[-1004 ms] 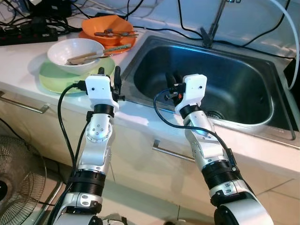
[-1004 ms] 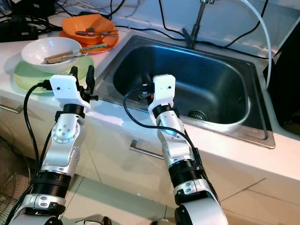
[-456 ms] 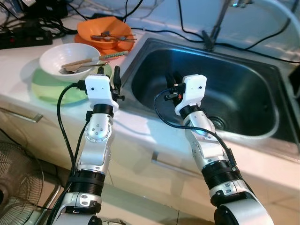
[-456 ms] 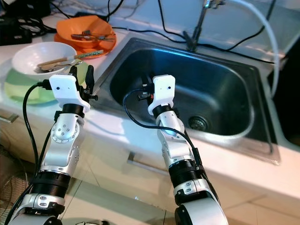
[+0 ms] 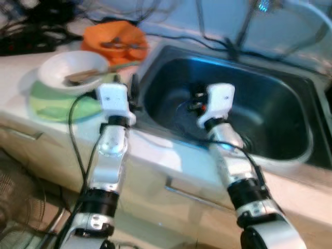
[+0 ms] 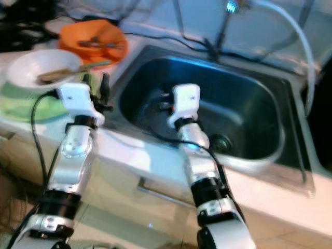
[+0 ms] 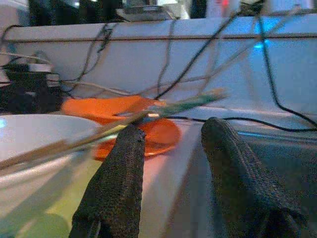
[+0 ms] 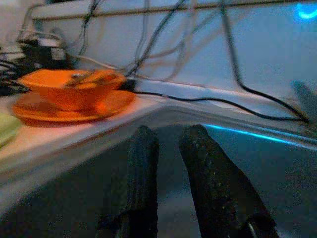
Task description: Kitchen organization
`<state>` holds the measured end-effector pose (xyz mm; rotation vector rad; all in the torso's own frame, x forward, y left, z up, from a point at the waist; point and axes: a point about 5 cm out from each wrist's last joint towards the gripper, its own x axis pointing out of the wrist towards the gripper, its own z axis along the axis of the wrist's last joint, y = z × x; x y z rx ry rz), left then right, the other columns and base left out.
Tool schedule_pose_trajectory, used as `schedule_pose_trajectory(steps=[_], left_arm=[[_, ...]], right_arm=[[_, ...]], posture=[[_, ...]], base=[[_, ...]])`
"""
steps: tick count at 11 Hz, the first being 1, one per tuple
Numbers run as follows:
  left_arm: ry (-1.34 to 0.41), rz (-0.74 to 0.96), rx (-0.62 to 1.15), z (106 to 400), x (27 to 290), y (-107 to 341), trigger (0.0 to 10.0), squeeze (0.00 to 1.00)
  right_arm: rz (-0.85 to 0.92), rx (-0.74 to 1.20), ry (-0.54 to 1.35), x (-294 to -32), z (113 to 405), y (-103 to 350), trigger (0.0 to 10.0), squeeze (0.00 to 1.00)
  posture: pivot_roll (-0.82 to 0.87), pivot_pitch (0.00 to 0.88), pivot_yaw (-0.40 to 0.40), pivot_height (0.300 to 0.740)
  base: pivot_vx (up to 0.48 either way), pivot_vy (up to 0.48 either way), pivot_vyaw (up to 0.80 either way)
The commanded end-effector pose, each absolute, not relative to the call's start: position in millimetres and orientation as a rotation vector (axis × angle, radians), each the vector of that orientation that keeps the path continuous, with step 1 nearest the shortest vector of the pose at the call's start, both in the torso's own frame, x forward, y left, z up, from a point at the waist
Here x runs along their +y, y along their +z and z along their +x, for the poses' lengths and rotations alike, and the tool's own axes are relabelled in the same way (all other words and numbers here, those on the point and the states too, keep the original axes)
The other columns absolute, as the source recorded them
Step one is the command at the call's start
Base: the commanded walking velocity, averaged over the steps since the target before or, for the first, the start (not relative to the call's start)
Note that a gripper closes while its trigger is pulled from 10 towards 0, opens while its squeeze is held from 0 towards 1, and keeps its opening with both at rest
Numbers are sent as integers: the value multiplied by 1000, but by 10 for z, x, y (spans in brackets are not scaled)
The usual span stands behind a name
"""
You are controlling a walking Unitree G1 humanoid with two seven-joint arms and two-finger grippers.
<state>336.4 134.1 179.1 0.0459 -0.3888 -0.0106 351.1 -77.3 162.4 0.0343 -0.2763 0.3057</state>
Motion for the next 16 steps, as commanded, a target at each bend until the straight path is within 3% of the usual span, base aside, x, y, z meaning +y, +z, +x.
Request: schedule_pose_trajectory(steps=[1, 5, 11, 16], left_arm=[[-11, 52, -392, 3367, 1347, 1798, 10000, 0], [-14, 52, -394, 3365, 1344, 1797, 10000, 0], [-89, 87, -422, 3346, 1236, 1823, 10000, 0], [-38, 414, -430, 3383, 1369, 1901, 10000, 0]], right_arm=[[31, -272, 321, -737, 3510, 1623, 10000, 0], [33, -269, 320, -734, 3509, 1613, 10000, 0], [40, -264, 316, -739, 3516, 1603, 10000, 0], [47, -253, 311, -753, 3521, 1579, 10000, 0]], posture=[[65, 70, -61, 740], [64, 69, -60, 740], [65, 68, -59, 740], [67, 62, -58, 740]], base=[[345, 0, 0], [349, 0, 0], [0, 0, 0], [0, 0, 0]])
